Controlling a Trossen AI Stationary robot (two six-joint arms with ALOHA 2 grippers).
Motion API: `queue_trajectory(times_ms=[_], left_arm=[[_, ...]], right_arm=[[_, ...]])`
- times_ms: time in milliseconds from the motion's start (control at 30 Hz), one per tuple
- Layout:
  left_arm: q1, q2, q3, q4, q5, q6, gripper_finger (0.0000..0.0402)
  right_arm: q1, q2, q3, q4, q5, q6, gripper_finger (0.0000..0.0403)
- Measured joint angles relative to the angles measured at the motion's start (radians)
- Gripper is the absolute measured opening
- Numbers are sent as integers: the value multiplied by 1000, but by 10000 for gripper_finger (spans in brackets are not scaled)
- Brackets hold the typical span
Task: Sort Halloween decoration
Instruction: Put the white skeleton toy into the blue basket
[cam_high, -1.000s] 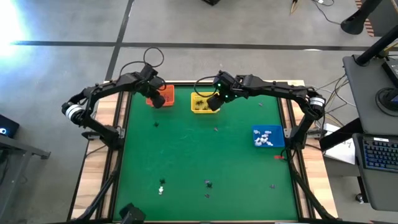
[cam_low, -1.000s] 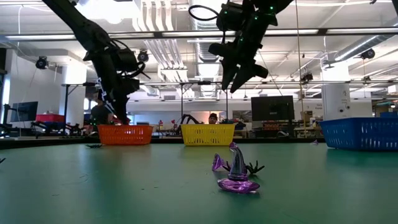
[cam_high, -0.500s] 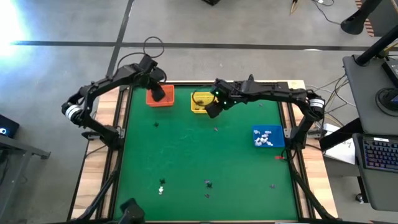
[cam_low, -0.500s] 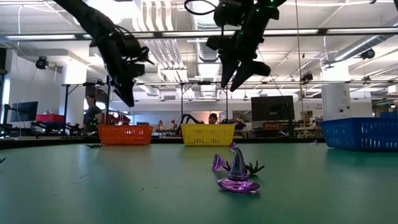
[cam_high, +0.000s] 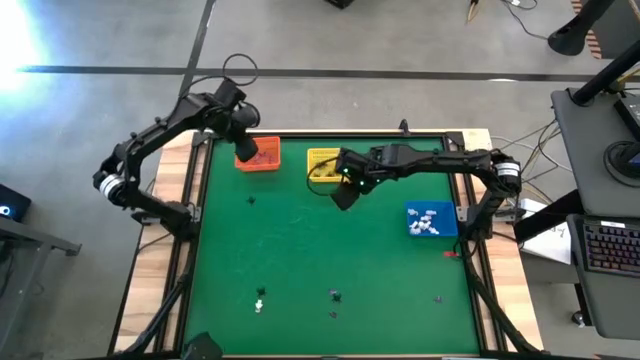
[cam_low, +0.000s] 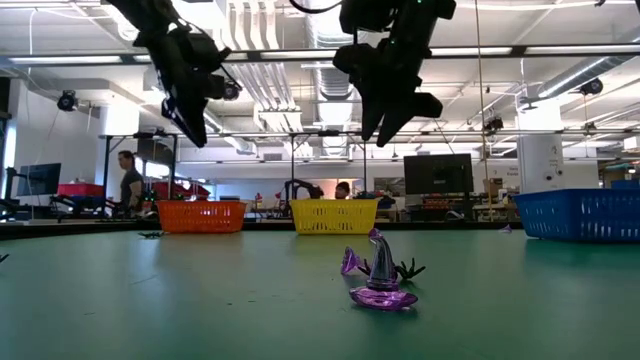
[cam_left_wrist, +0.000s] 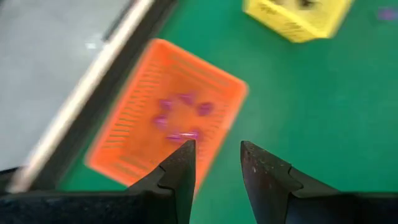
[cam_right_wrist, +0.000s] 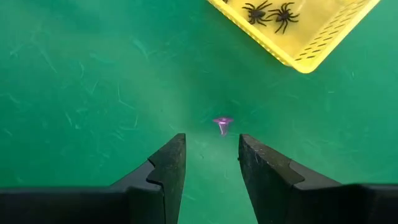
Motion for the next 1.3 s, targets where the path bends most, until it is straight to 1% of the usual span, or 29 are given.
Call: queue_trajectory(times_ms=[67, 133, 300, 467, 667, 733, 867, 1000, 1133, 1233, 1300], left_arm=[[0, -32, -34, -3, 61, -9, 109], [-2, -67, -71, -4, 93, -13, 109], [-10, -162, -174, -4, 98, -41, 109], [-43, -259, -295, -9, 102, -37, 109], [-91, -314, -425, 17, 105, -109, 112], [-108, -314, -427, 40, 110, -118, 117], [-134, -305, -409, 27, 115, -120, 135], [-163, -309, -401, 26, 158, -132, 151], [-248, -313, -401, 24, 170, -151, 155], [-369, -313, -402, 24, 170, -162, 154], [-466, -312, -402, 25, 157, -211, 153]], right_arm=[[9, 0, 0, 0, 2, 0, 139], [19, 0, 0, 2, 1, 0, 139], [35, 0, 0, 2, 0, -2, 139], [36, 0, 0, 2, 0, -2, 139], [36, 0, 0, 2, 1, -2, 139], [36, 0, 0, 2, 1, -2, 139], [36, 0, 0, 2, 1, -2, 139], [36, 0, 0, 2, 8, -4, 139], [36, 0, 0, 2, 8, -51, 139], [36, 0, 0, 1, 8, -65, 139], [36, 0, 0, -2, 8, -65, 139]])
